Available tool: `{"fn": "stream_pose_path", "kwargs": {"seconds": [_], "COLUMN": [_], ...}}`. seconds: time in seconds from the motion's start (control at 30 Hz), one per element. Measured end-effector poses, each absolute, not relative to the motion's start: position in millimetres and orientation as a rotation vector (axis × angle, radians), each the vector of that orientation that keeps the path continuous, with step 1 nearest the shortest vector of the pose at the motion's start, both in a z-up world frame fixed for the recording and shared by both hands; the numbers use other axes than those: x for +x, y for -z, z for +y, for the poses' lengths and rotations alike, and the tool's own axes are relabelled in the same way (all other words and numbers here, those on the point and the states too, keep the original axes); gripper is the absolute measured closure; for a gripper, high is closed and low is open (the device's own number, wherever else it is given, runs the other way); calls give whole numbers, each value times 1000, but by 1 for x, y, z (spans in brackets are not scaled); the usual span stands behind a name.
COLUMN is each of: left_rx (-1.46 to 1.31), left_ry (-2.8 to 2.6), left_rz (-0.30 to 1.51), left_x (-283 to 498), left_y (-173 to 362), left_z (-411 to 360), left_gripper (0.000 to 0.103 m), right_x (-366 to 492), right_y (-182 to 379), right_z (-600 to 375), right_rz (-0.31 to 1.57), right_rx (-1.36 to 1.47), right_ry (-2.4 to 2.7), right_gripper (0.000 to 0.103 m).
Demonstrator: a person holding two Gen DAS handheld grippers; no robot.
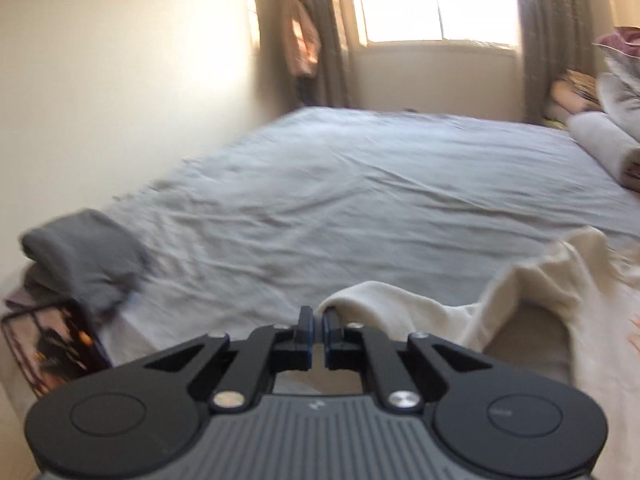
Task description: Fold clothes
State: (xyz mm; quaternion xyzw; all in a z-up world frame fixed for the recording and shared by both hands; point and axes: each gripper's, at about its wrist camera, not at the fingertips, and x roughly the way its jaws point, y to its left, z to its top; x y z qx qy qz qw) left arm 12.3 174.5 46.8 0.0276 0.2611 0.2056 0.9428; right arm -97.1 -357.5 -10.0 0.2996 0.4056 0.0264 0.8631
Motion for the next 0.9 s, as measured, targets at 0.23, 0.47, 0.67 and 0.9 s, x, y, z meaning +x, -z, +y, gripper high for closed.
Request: {"fn": "stream_pose_path", "kwargs": {"seconds": [0.23,0.47,0.67,0.9], "left_rx": [-96,-231,-352,-396], "left_ry": [-320,-49,118,178], "left_rz": [570,683,760,728], "left_x": [22,38,59,81], "left_y": [-45,-17,19,37], "left_z": [168,127,105,95], "left_gripper": [57,52,49,43], "right_x": [-77,-41,-9,17], "right_y": [7,14,34,41], "right_z": [-369,-394,-408,-418], "right_rz": [775,683,618,537], "right_rx": [703,854,928,821], "right_ry": [-13,74,164,260], "right_gripper": [48,45,45,88]}}
